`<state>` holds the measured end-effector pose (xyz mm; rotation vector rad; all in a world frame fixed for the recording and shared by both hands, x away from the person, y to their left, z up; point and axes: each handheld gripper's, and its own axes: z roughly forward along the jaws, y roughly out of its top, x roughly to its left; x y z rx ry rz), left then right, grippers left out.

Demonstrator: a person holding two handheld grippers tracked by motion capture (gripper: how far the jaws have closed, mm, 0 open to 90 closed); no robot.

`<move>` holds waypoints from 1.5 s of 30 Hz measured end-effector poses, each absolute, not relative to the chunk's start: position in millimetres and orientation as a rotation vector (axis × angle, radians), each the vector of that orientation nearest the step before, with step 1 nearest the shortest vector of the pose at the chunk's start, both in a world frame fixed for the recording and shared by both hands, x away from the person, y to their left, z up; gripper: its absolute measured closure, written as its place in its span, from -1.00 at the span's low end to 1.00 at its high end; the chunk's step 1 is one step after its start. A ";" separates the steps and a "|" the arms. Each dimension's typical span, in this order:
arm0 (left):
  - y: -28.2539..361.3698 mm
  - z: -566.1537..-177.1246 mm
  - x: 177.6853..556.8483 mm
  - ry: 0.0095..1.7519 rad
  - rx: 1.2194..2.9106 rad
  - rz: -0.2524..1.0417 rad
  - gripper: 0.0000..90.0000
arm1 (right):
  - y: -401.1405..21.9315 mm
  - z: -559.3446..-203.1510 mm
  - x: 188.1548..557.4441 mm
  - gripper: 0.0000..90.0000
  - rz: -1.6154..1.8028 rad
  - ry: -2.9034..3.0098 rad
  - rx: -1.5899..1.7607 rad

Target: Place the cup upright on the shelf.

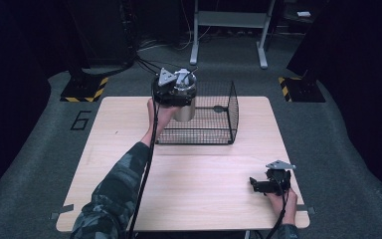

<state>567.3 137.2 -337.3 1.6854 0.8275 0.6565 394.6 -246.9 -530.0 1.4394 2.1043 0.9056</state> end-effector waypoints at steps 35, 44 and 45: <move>97.3 -388.1 607.3 0.978 1.766 0.653 -0.92 | -247.0 -530.0 394.4 -0.99 0.912 2.104 1.432; 93.0 -399.3 614.1 1.012 1.776 0.642 -0.92 | -247.2 -530.2 394.4 -0.99 0.913 2.105 1.427; 93.1 -400.1 614.7 1.014 1.777 0.641 -0.92 | -247.1 -530.1 394.3 -0.99 0.912 2.106 1.429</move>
